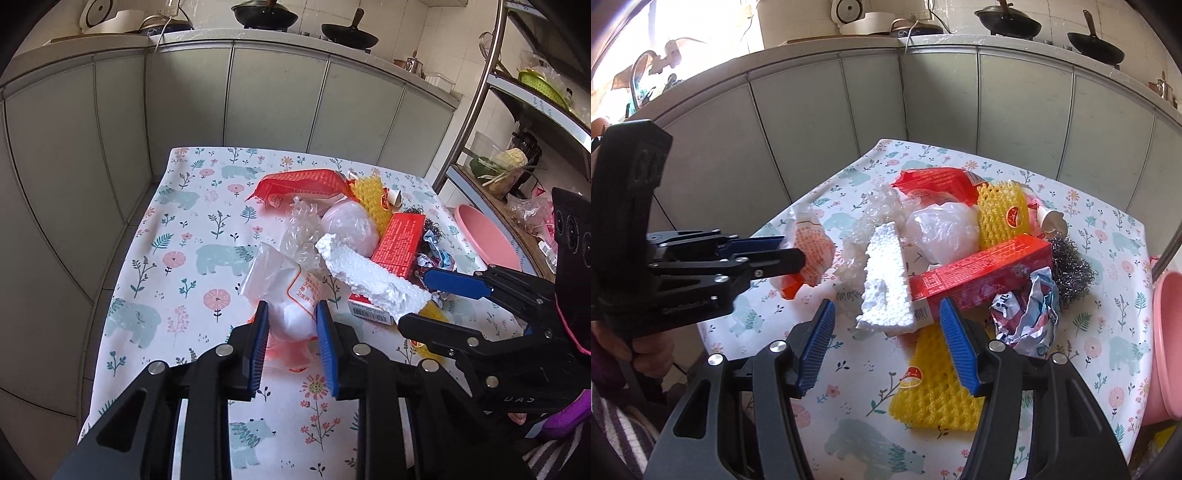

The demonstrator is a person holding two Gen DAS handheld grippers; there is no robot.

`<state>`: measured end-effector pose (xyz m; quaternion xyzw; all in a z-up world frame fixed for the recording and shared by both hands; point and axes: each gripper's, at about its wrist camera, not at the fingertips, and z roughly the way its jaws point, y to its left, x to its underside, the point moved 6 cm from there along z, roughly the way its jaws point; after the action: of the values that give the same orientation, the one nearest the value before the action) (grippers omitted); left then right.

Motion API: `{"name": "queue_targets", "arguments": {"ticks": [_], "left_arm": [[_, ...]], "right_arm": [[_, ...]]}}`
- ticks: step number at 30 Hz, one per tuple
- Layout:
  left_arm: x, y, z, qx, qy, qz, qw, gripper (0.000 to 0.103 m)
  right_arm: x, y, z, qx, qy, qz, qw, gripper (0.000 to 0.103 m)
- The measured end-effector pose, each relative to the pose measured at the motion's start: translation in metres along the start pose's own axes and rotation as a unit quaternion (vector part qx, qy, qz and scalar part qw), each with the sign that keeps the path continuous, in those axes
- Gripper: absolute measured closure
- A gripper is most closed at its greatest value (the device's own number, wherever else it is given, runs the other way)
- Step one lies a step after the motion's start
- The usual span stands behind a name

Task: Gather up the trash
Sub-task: 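Grasp the white styrofoam piece with the right tool while the left tool grasps the white plastic bag, then carry styrofoam and white bag into the pink bucket and open both tools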

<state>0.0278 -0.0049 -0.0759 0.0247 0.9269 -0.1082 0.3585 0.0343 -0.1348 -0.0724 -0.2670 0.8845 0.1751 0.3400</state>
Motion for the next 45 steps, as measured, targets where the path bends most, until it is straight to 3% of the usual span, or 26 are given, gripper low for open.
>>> {"name": "queue_targets", "arguments": {"ticks": [2, 7, 18, 26, 45], "left_arm": [[0.0, 0.0, -0.002, 0.0, -0.002, 0.0, 1.0, 0.078], [0.0, 0.0, -0.009, 0.001, -0.01, -0.002, 0.9999, 0.078], [-0.013, -0.01, -0.027, 0.0, -0.035, 0.008, 0.9994, 0.078], [-0.032, -0.031, -0.031, 0.015, -0.055, 0.027, 0.998, 0.078], [-0.081, -0.111, -0.015, 0.072, -0.086, 0.093, 0.9893, 0.078]], "right_arm": [[0.001, -0.003, 0.005, 0.008, 0.007, -0.003, 1.0, 0.069], [0.005, -0.006, 0.004, -0.001, 0.012, 0.003, 1.0, 0.07], [-0.001, -0.015, -0.052, -0.007, -0.054, 0.021, 0.998, 0.07], [0.001, -0.045, -0.084, 0.026, -0.091, 0.056, 0.994, 0.07], [0.02, -0.126, -0.128, 0.113, -0.13, 0.142, 0.975, 0.07]]}}
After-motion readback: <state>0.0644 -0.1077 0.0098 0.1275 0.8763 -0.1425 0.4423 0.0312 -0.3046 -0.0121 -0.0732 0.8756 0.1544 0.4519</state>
